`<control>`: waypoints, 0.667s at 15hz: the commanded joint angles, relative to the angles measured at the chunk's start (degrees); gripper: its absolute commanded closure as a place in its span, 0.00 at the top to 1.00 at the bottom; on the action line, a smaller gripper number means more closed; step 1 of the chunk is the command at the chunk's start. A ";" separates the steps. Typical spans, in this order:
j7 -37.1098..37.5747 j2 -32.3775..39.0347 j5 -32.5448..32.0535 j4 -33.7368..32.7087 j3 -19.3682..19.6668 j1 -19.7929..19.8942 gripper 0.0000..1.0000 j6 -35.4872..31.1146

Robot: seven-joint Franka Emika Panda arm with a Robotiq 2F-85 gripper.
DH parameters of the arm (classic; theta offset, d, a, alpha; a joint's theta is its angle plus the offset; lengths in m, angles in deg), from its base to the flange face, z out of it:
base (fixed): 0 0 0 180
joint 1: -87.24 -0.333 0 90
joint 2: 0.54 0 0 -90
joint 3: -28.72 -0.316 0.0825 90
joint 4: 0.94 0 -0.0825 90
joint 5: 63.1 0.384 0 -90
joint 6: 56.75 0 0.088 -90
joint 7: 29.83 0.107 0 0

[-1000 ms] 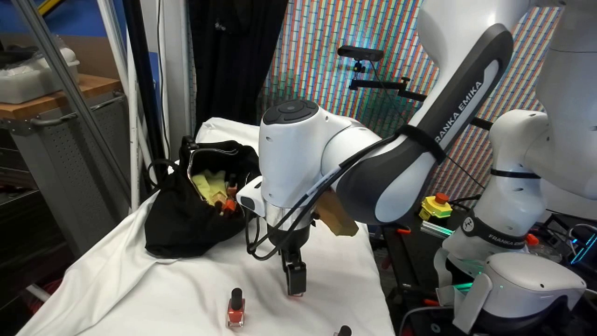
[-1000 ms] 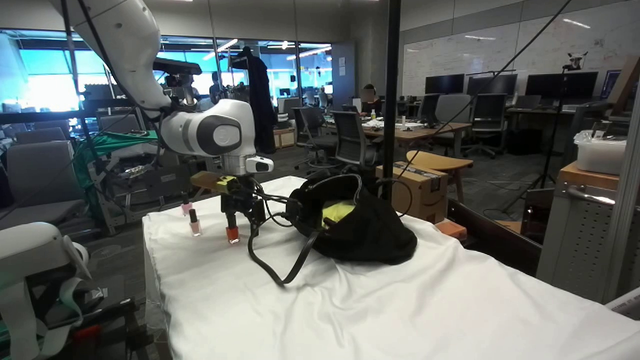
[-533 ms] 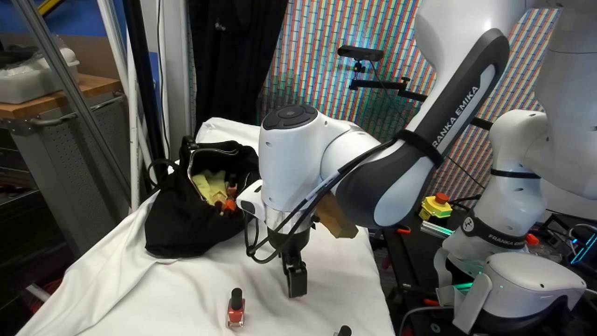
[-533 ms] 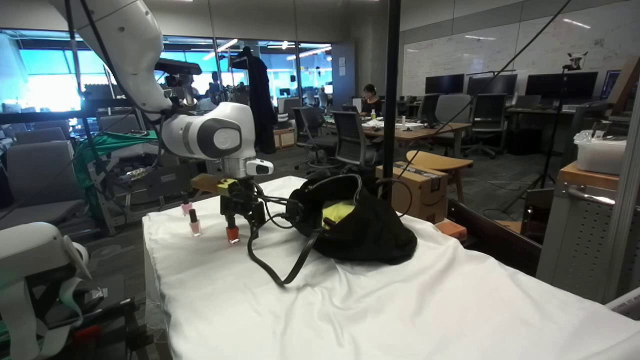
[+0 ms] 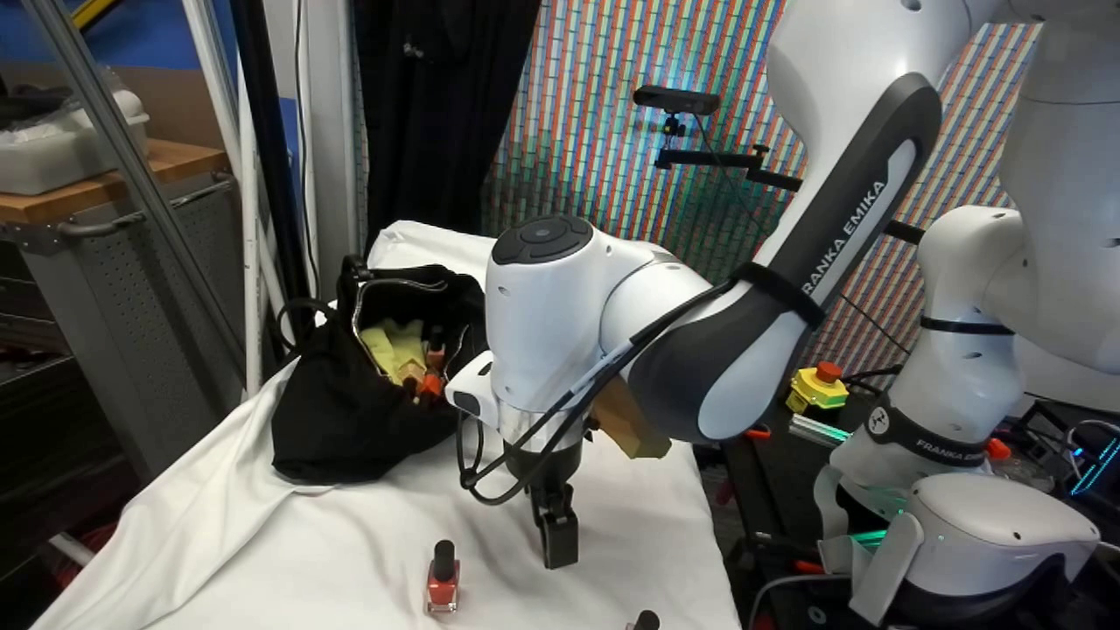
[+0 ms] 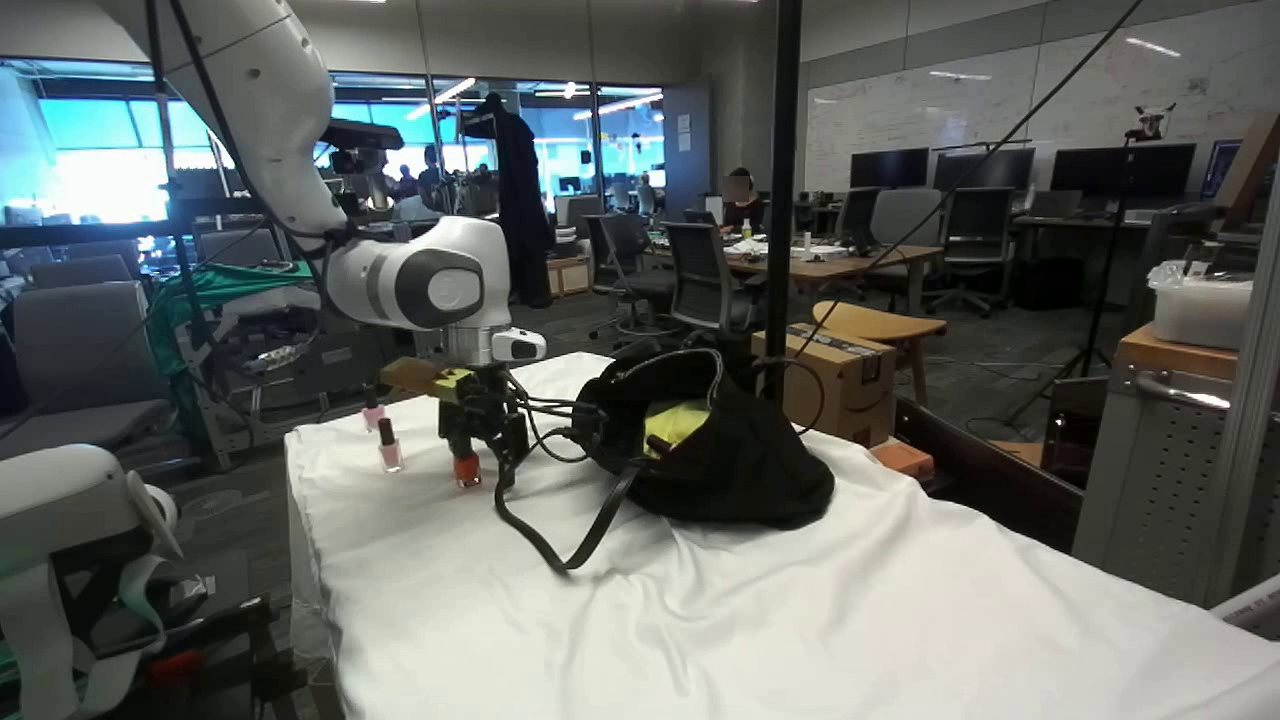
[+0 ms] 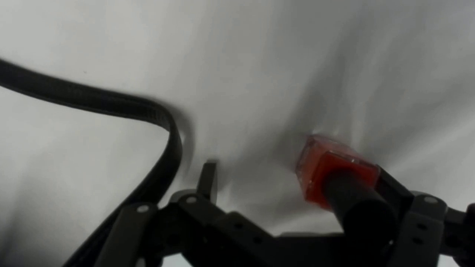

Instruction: Pick up the nail polish and put them in the bag

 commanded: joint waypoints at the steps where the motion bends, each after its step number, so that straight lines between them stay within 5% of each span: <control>1: -1.07 -0.06 0.13 -0.31 -0.29 -0.04 1.00 -1.03; 10: 1.72 -3.59 -2.89 0.46 0.16 -2.81 1.00 0.95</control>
